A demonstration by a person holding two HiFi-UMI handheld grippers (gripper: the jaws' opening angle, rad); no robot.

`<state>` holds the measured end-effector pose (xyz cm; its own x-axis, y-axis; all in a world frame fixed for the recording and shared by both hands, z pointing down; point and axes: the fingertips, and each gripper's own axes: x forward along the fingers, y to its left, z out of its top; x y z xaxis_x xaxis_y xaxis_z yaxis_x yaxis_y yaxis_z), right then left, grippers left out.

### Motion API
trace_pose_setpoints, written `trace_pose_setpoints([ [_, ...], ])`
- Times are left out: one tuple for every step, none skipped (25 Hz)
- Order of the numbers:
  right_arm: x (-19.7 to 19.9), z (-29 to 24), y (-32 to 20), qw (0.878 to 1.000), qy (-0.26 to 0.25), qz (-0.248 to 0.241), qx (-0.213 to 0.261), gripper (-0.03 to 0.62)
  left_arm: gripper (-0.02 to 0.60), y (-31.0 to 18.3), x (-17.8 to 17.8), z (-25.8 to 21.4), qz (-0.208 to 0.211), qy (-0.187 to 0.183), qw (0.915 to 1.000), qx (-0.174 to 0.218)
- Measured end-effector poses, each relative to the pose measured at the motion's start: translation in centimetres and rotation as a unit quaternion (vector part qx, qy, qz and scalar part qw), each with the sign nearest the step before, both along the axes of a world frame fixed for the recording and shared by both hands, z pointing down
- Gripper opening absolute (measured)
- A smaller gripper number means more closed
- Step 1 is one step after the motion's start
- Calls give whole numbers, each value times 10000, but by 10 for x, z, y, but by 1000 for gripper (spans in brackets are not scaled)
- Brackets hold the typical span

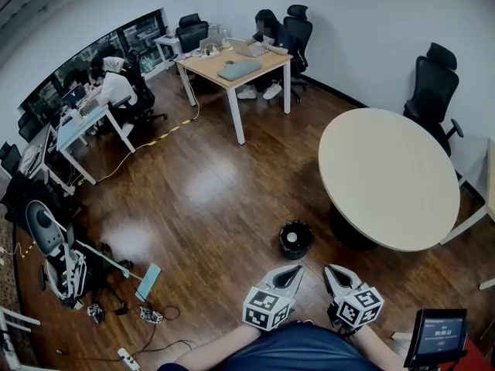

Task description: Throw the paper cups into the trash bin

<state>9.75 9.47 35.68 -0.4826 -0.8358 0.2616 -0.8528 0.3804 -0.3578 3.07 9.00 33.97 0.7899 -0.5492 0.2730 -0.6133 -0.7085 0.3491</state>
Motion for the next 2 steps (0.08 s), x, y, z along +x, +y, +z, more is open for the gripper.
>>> trace_pose_setpoints([
  [0, 1, 2, 10000, -5, 7, -4, 9, 4, 2, 0, 0, 2, -7, 10000, -7],
  [0, 1, 3, 10000, -11, 14, -7, 9, 3, 3, -1, 1, 4, -13, 10000, -13],
])
